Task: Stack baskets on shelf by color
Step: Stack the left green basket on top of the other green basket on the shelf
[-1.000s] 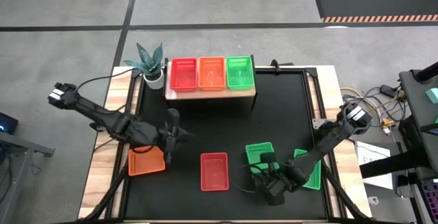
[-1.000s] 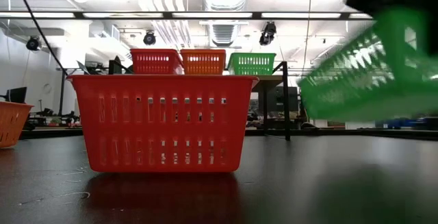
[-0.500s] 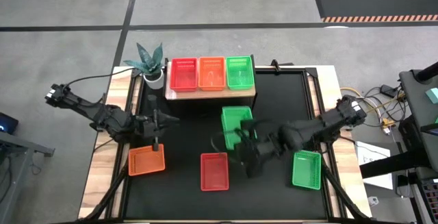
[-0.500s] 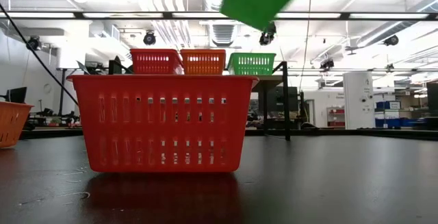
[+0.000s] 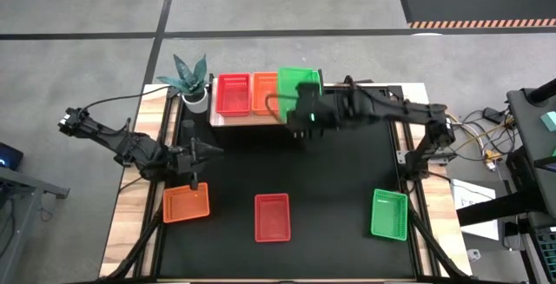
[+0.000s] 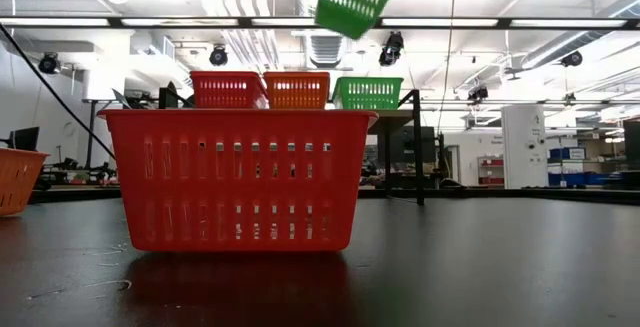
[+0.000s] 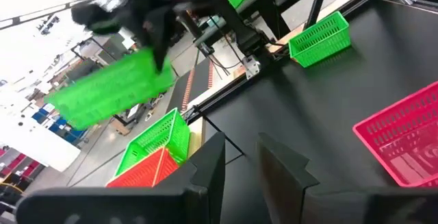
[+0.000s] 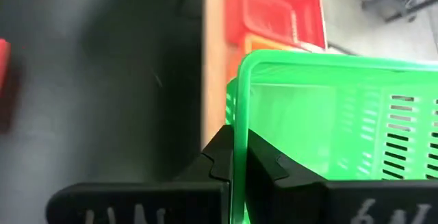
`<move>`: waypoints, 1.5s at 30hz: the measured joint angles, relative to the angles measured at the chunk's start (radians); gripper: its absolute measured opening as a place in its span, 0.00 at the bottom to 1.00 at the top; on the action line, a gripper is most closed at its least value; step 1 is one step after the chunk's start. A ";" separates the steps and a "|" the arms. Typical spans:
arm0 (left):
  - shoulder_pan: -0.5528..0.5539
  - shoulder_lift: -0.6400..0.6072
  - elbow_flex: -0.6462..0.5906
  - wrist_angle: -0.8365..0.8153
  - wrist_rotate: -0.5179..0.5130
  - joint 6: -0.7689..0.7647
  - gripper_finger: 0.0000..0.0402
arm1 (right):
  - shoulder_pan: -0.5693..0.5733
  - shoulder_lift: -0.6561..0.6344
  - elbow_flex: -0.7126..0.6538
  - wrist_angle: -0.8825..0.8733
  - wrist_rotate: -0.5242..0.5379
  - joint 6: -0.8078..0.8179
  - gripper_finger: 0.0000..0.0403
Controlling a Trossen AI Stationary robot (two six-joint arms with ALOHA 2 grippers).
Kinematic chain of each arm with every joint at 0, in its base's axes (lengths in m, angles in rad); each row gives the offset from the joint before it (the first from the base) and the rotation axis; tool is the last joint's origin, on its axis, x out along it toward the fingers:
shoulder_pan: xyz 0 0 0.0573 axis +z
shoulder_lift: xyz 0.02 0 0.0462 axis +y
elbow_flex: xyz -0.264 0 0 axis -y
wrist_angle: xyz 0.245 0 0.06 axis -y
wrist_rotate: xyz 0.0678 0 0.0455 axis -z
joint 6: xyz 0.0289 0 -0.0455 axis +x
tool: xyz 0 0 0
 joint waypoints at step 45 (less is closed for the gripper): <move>0.000 0.035 0.000 0.037 -0.001 0.032 0.17 | -0.312 0.001 -0.194 0.039 -0.327 -0.037 0.02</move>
